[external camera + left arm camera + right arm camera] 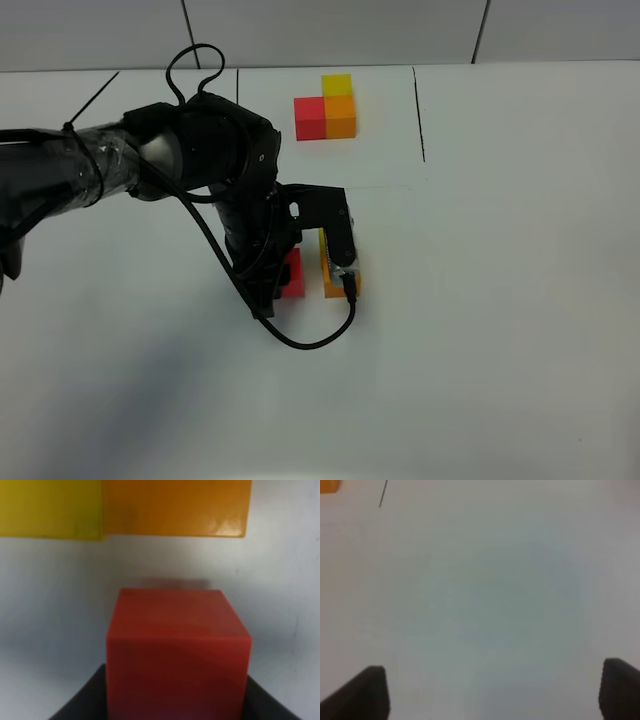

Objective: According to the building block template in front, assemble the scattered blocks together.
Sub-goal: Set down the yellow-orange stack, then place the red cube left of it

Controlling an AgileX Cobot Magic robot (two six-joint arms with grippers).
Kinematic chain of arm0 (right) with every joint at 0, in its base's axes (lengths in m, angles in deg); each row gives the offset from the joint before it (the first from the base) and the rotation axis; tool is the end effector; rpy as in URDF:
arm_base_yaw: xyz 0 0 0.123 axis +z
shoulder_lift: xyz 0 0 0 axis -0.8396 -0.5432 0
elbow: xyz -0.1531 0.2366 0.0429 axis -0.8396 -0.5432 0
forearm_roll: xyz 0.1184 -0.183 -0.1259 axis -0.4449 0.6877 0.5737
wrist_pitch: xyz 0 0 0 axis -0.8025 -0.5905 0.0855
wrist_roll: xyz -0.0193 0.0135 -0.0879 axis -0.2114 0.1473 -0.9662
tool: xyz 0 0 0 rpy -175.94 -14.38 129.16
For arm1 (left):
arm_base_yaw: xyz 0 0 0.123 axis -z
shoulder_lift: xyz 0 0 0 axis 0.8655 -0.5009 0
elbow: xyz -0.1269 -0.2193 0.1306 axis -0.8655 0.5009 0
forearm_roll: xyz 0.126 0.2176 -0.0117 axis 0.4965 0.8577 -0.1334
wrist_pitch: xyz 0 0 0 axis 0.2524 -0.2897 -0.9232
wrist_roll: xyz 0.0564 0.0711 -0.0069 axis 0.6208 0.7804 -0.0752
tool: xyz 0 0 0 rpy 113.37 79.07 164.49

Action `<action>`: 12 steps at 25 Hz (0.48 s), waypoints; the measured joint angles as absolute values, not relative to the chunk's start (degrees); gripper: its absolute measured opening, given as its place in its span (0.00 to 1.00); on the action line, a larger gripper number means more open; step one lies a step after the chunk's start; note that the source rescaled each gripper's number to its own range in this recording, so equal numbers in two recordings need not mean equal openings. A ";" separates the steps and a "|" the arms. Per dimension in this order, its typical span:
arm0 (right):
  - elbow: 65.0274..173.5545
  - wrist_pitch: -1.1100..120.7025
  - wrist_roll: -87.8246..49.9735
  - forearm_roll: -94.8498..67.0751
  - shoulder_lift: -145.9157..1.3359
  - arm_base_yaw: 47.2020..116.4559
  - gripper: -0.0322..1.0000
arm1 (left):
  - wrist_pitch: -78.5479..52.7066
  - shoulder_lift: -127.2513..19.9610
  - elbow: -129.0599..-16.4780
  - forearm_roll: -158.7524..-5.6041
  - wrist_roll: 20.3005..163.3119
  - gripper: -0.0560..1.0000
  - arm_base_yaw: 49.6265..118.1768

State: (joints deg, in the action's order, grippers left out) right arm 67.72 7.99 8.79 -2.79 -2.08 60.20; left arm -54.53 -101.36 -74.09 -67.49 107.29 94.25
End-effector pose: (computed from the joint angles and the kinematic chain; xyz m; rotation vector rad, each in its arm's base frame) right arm 0.0032 -0.0043 0.2768 0.0331 2.0988 0.0161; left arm 0.3403 -0.2307 0.1303 2.0044 2.2020 0.0566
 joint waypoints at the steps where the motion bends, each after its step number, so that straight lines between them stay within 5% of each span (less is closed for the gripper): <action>1: 67.72 7.99 8.79 -2.79 -2.08 60.20 0.80 | -54.53 -101.62 -74.09 -67.49 107.31 0.06 94.25; 12: 67.72 7.99 8.86 -2.79 -2.08 60.20 0.80 | -53.73 -103.32 -74.36 -67.44 107.43 0.06 94.36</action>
